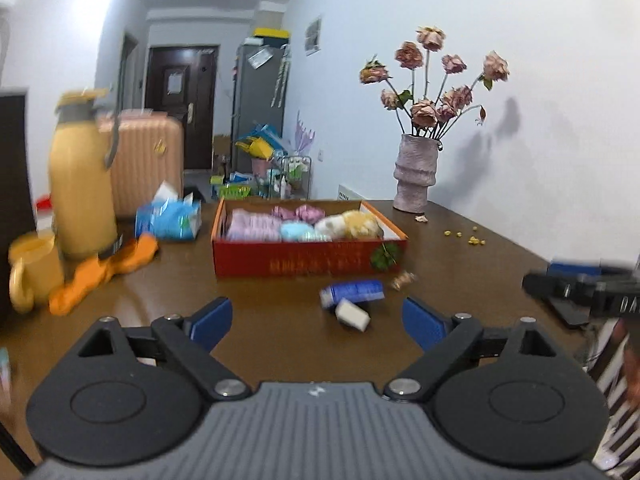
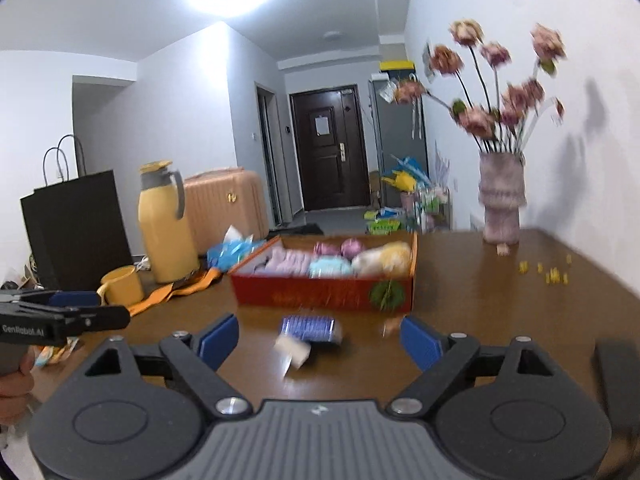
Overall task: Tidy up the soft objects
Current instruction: 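Move both tools back toward the blue tissue pack, then grasp the blue tissue pack with both tools together and lift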
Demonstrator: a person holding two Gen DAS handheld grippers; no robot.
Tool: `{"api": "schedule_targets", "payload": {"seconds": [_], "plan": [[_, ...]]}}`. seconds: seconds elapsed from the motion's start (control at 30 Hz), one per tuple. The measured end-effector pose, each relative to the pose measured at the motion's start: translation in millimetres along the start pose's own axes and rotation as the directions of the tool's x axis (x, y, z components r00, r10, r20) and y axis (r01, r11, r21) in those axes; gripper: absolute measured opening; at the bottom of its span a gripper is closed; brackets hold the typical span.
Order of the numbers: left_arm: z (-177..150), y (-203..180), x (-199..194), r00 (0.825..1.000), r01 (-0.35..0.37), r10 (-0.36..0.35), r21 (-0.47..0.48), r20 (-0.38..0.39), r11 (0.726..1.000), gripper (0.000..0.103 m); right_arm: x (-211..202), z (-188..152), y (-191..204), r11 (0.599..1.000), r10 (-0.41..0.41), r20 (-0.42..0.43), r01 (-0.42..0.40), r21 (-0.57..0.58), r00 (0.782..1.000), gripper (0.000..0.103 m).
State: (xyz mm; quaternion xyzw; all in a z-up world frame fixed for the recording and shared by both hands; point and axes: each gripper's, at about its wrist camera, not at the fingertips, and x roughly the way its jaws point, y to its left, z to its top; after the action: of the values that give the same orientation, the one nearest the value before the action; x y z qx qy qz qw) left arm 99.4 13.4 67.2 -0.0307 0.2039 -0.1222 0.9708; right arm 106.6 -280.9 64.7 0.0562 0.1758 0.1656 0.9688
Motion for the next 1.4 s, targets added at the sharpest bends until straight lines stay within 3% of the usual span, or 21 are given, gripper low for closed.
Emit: {"api": "schedule_targets", "payload": {"seconds": [0.1,0.27,0.5,0.57,0.67,0.8,0.9,1.03,1.1,1.13,1.17,1.2,1.27,1.4], "plan": [[-23,5,-8,1.000,-0.016,0.015,-0.037,-0.026,0.999,0.095,-10,-29,1,0.999,0.001,-0.025,0.000,0.053,1.000,0.088],[-26,12,4,0.997,-0.055,0.053,-0.034,-0.059,0.998,0.095,1,-48,-6,0.996,-0.054,-0.067,0.058,0.070,0.996,0.088],[-30,17,54,0.989,-0.026,0.015,-0.076,-0.149,0.997,0.094,31,-51,-27,0.986,-0.043,-0.061,0.052,0.156,0.997,0.083],[-26,18,74,0.985,-0.009,-0.008,-0.103,-0.171,0.995,0.094,48,-48,-35,0.982,-0.030,-0.085,0.046,0.185,0.996,0.075],[-12,20,105,0.982,0.040,-0.067,-0.151,-0.179,0.988,0.092,77,-40,-44,0.975,0.015,-0.117,0.011,0.222,0.993,0.071],[11,25,158,0.971,0.070,-0.115,-0.209,-0.212,0.975,0.076,129,-23,-60,0.947,0.101,-0.159,-0.046,0.318,0.982,0.059],[22,33,201,0.953,0.092,-0.167,-0.285,-0.251,0.954,0.070,167,-10,-67,0.928,0.147,-0.167,-0.078,0.365,0.975,0.058],[25,45,253,0.913,0.123,-0.264,-0.407,-0.311,0.905,0.065,217,-1,-72,0.914,0.193,-0.191,-0.105,0.392,0.962,0.058],[22,51,273,0.892,0.116,-0.290,-0.444,-0.346,0.889,0.049,241,-3,-75,0.899,0.222,-0.212,-0.115,0.423,0.952,0.057],[19,54,281,0.881,0.121,-0.311,-0.465,-0.357,0.877,0.047,252,-5,-77,0.890,0.236,-0.229,-0.116,0.441,0.944,0.051],[17,57,285,0.869,0.131,-0.341,-0.498,-0.358,0.857,0.036,262,-8,-79,0.876,0.254,-0.243,-0.116,0.468,0.936,0.041],[16,59,288,0.864,0.133,-0.355,-0.517,-0.358,0.846,0.034,269,-12,-82,0.861,0.278,-0.248,-0.126,0.493,0.928,0.039],[17,58,290,0.875,0.135,-0.338,-0.496,-0.347,0.858,0.034,276,-16,-84,0.841,0.300,-0.238,-0.139,0.522,0.924,0.038],[21,53,286,0.882,0.148,-0.328,-0.461,-0.338,0.875,0.032,277,-15,-83,0.850,0.290,-0.226,-0.142,0.507,0.930,0.036]]}}
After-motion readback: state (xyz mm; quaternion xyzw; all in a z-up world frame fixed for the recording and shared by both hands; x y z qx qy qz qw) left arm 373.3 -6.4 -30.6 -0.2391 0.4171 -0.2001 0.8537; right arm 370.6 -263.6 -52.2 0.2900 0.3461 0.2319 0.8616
